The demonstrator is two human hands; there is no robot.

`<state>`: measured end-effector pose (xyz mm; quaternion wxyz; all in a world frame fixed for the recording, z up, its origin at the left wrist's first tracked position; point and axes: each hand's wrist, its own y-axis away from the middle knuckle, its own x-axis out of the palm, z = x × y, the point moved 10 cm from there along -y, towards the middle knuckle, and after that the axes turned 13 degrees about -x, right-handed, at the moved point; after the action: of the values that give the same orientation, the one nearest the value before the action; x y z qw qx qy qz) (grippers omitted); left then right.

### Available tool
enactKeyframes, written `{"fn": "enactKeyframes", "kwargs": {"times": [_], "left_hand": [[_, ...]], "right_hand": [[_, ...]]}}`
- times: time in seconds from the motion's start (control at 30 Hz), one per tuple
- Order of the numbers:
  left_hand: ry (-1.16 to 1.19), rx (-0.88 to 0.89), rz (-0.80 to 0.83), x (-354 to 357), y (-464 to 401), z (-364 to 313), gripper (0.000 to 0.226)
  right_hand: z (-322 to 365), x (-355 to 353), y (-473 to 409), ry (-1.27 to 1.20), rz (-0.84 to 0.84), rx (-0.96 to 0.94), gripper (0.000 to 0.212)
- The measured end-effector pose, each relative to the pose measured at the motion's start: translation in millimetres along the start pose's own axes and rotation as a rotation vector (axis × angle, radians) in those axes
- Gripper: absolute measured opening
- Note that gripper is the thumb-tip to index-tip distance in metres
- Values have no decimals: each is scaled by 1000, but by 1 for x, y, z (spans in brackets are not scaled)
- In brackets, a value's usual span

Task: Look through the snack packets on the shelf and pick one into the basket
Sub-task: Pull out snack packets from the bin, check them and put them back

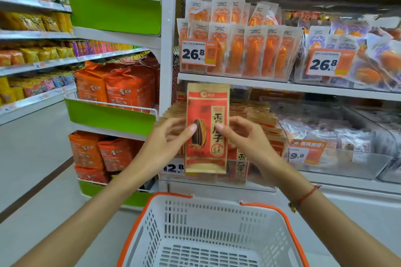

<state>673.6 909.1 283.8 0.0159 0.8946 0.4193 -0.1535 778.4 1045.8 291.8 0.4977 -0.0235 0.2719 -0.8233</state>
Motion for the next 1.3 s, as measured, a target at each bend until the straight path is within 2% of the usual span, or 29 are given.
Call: {"fn": "enactKeyframes", "kwargs": {"times": [0.07, 0.2, 0.27, 0.4, 0.5, 0.67, 0.8, 0.87, 0.97, 1.2, 1.3], "left_hand": [[31, -3, 20, 3, 4, 11, 10], [71, -95, 48, 5, 6, 40, 6], [96, -143, 55, 8, 7, 54, 10], [81, -200, 54, 16, 7, 69, 24], [65, -255, 135, 28, 7, 81, 30], [-101, -361, 307, 49, 13, 103, 28], [-95, -473, 450, 67, 27, 126, 27], [-122, -519, 457, 71, 31, 138, 30], [-178, -579, 474, 73, 32, 156, 33], [-183, -677, 481, 74, 36, 171, 31], [-129, -727, 476, 75, 39, 177, 34]], "right_hand": [[-13, 13, 11, -28, 30, 41, 24], [-42, 27, 27, 29, 62, 81, 32], [-51, 29, 33, 49, 89, 83, 47], [-67, 39, 45, 38, 233, 150, 63], [-76, 37, 52, 74, 270, 186, 71], [-85, 22, 55, 52, 137, 225, 50], [-109, 11, 67, 26, 22, 343, 30], [-121, 15, 76, 19, 30, 419, 24], [-129, 21, 83, 37, 69, 475, 30], [-131, 25, 82, 86, 42, 401, 22], [-139, 33, 83, 146, 111, 414, 22]]}}
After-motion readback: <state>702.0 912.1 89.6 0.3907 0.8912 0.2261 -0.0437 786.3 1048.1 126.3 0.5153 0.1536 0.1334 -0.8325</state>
